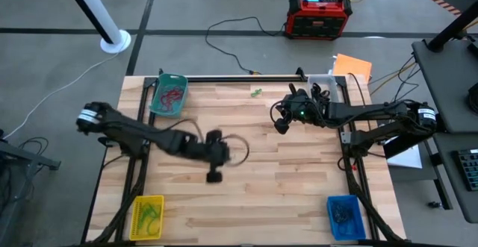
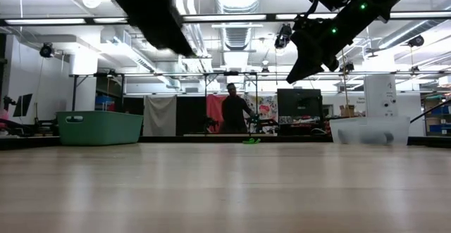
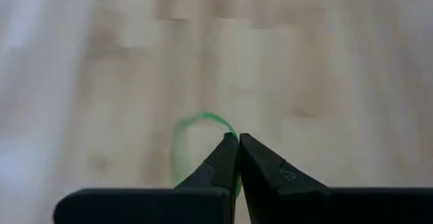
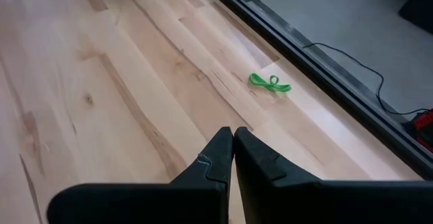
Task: Sort rubber bands into baskets
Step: Put the green rubber band into the yellow bin
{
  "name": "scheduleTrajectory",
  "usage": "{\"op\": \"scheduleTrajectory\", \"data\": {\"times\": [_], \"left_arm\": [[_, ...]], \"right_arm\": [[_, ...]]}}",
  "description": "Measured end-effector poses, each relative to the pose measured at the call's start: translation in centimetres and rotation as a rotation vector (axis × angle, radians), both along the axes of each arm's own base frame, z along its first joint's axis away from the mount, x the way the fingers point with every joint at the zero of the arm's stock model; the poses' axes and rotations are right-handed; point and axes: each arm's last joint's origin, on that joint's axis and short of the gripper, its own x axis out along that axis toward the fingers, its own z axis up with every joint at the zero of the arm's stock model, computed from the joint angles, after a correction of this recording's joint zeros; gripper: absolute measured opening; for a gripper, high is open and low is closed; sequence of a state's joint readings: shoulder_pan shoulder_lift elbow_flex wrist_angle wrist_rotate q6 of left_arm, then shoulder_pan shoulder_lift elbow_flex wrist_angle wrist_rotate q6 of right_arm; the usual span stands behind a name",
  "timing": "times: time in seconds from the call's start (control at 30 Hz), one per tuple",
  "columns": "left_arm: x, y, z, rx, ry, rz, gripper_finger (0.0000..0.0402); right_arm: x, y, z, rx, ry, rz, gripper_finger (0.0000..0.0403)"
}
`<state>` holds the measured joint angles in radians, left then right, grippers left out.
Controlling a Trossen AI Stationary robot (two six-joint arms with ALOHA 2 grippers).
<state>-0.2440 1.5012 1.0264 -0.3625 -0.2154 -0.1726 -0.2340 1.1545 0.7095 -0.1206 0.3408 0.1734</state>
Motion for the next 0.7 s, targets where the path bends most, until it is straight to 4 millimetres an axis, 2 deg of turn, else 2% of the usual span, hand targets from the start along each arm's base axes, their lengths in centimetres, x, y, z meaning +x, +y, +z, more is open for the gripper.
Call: {"op": "scheduleTrajectory", "data": {"times": [0.2, 0.47, 0.57, 0.7], "left_arm": [[-2.7, -5.6, 3.1, -0.215, 0.088, 0.051, 0.0], [-8.4, -11.5, 4.7, -0.45, 0.537, 0.16, 0.0], [-10.8, -13.5, 4.7, -0.54, 0.698, 0.224, 0.0], [-13.8, -15.4, 4.0, -0.572, 0.829, 0.341, 0.0]], "right_arm": [[0.0, 0.0, 0.0, 0.001, 0.0, -0.001, 0.0011], [-0.1, 0.0, -0.2, 0.013, -0.001, -0.006, 0.0011], [0.0, 0.0, -0.4, 0.021, 0.0, -0.009, 0.0011], [0.1, 0.0, -0.6, 0.027, 0.006, -0.008, 0.0011]]}}
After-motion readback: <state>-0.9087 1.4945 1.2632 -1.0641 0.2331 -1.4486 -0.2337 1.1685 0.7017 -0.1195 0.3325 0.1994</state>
